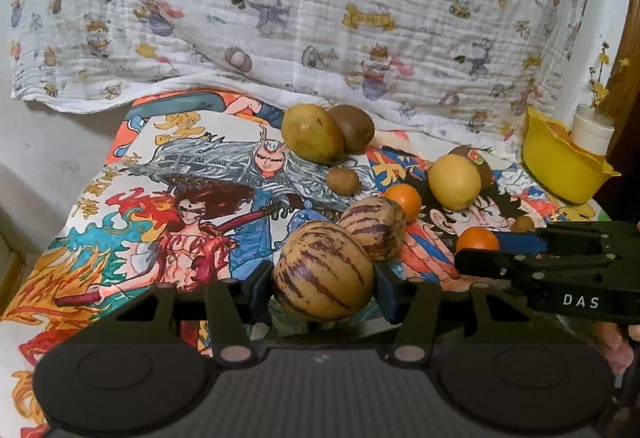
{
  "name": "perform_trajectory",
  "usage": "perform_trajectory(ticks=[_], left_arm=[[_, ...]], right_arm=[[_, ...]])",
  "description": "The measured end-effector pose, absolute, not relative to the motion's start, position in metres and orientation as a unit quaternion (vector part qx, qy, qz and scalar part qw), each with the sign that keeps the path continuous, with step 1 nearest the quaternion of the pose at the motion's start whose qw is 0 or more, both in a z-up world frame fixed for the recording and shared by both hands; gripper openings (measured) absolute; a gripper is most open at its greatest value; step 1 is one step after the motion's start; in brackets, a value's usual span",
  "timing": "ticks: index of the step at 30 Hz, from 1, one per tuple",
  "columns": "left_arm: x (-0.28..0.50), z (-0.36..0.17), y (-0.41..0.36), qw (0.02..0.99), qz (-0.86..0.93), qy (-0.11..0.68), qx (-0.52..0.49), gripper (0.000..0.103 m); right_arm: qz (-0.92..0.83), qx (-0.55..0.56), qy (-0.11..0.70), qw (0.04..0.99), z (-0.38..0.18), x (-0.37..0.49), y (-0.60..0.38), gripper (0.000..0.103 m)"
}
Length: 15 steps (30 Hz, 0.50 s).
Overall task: Organize fruits
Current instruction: 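Close left gripper on striped melon while right gripper closes on small orange, then carry striped melon with left gripper while right gripper carries orange over tray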
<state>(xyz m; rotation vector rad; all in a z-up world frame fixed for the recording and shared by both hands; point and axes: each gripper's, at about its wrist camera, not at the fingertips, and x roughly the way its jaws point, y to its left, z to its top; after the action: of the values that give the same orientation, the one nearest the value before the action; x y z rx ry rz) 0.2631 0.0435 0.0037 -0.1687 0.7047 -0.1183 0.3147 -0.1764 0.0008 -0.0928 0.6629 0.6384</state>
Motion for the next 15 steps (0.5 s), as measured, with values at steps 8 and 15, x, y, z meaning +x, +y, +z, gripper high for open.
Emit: perform_trajectory(ticks=[8,15], left_arm=[[0.232,0.017,0.047,0.937,-0.065,0.333,-0.089,0.057],[0.194,0.021,0.056,0.934,-0.066,0.333,-0.108,0.057]], right_arm=[[0.331,-0.058,0.313,0.888,0.015,0.285,-0.169,0.036],[0.347,-0.070,0.328,0.876,0.017,0.250,-0.167,0.036]])
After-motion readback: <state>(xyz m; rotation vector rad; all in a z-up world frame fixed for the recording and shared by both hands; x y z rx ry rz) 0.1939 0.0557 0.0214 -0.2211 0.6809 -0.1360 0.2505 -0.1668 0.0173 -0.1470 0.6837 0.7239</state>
